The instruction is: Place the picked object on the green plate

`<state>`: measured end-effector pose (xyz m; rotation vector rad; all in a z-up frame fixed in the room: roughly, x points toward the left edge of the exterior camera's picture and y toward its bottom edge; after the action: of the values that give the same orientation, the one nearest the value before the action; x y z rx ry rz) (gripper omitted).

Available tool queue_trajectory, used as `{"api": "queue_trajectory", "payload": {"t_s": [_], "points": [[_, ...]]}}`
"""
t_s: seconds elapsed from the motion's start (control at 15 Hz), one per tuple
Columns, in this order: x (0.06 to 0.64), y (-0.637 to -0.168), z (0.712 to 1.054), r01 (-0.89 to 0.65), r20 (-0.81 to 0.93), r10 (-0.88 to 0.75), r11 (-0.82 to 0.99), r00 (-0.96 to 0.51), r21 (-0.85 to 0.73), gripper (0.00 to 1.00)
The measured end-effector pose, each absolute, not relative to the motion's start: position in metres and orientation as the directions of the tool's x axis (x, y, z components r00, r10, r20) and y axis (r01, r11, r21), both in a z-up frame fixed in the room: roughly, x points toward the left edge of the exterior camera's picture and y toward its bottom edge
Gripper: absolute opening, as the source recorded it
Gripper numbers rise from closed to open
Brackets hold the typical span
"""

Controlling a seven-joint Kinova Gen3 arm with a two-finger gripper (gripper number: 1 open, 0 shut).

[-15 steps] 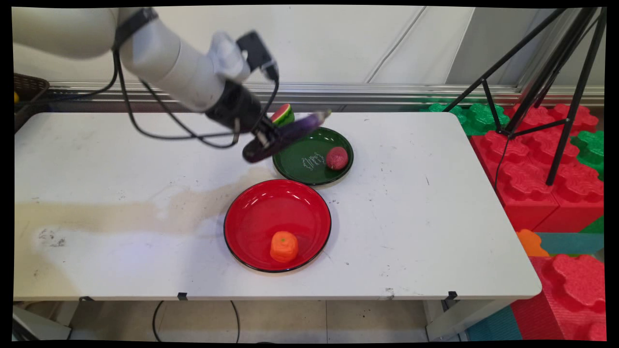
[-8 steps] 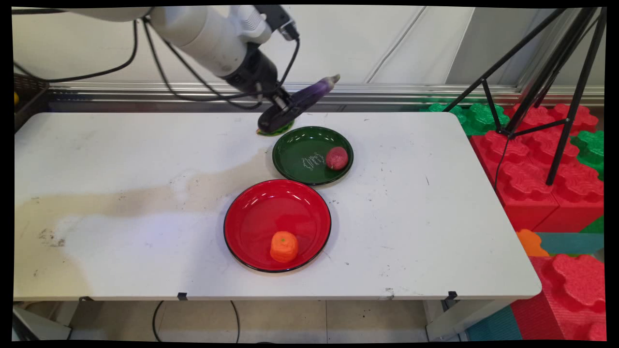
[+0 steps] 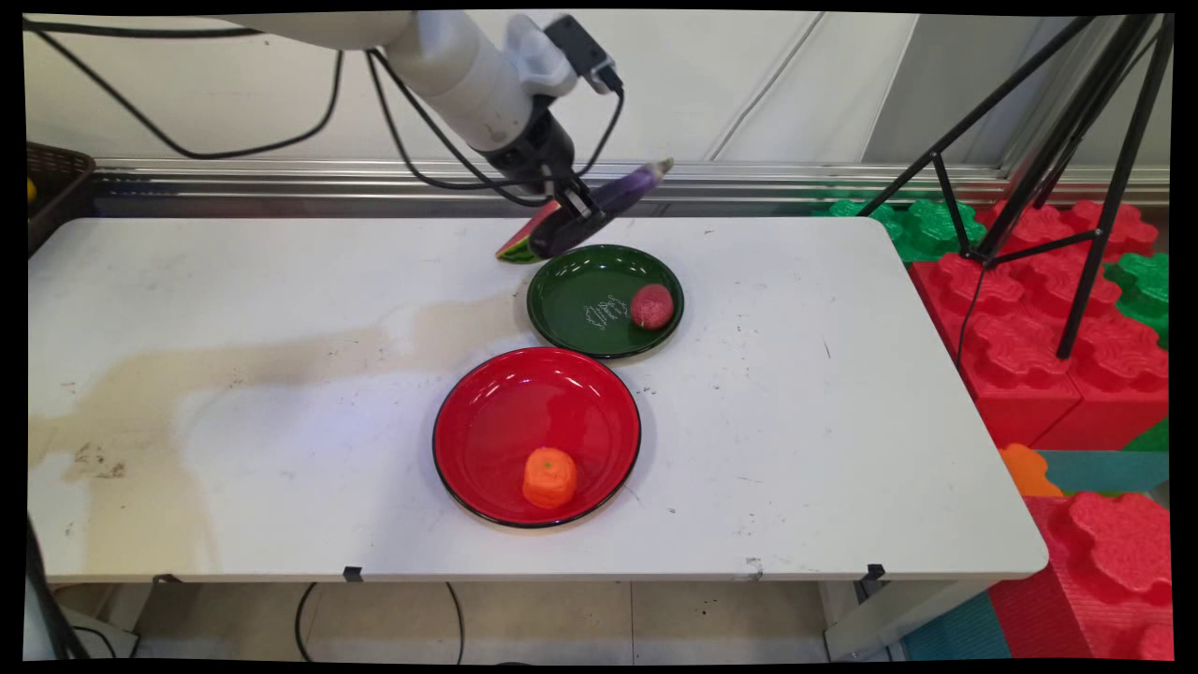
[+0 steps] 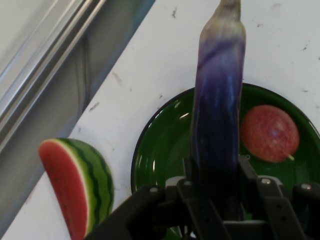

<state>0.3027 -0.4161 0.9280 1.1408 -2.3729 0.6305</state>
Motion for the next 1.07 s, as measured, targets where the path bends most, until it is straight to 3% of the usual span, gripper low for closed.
{"api": "queue_trajectory", "payload": {"t_s": [0.53,1.07], "points": [[0.295,-0.464,0.879,-0.783,0.498,-0.633,0.599,-0.592,-0.169,0.00],[0.297,-0.482,0.853,-0.784,0.464,-0.659,0.604,-0.592,-0.141,0.00]]}}
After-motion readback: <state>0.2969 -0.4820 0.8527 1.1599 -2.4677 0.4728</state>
